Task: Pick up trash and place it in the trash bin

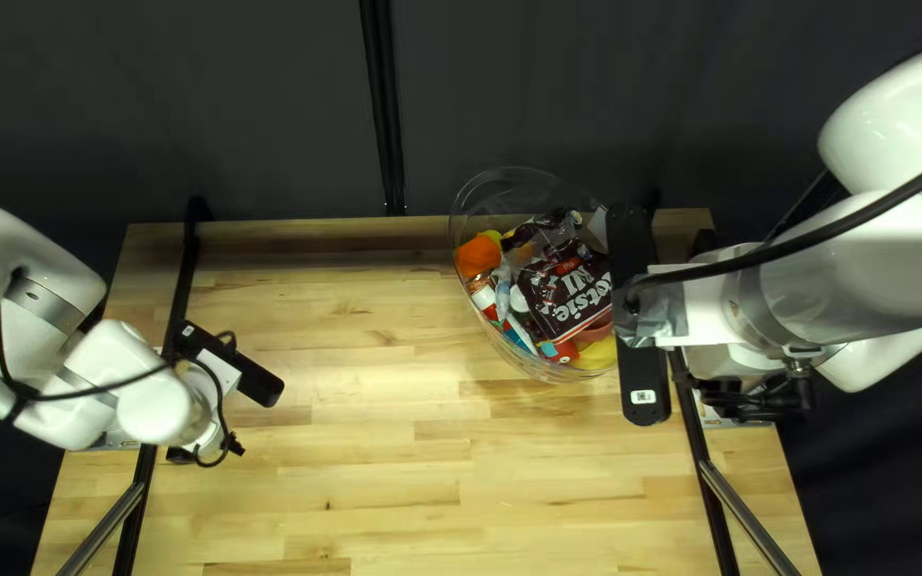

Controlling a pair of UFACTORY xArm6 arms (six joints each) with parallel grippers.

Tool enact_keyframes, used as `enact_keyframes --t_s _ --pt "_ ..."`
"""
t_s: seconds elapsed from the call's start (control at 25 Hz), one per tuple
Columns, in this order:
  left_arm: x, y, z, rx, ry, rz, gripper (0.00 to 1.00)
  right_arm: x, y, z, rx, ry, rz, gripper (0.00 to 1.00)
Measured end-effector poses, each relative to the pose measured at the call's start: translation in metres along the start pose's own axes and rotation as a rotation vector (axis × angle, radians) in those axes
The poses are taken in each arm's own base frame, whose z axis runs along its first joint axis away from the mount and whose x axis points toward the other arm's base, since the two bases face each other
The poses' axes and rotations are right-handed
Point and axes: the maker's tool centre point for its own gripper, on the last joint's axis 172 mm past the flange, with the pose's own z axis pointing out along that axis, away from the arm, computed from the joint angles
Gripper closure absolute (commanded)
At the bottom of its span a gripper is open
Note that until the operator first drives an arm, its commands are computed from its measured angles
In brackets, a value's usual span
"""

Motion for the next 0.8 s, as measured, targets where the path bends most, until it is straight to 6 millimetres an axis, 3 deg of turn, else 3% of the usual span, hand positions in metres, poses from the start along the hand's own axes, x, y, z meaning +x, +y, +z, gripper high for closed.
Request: enact_keyframes --t_s 0.32,0.8 --pt "-0.003 -0.006 0.016 0.105 -0.019 -0.043 0.00 0.000 0.000 0.000 0.000 0.000 0.000 0.00" --pt "-0.003 -0.024 0.040 0.091 -0.150 -0.070 0.00 0.000 0.000 0.000 0.000 0.000 0.000 0.00"
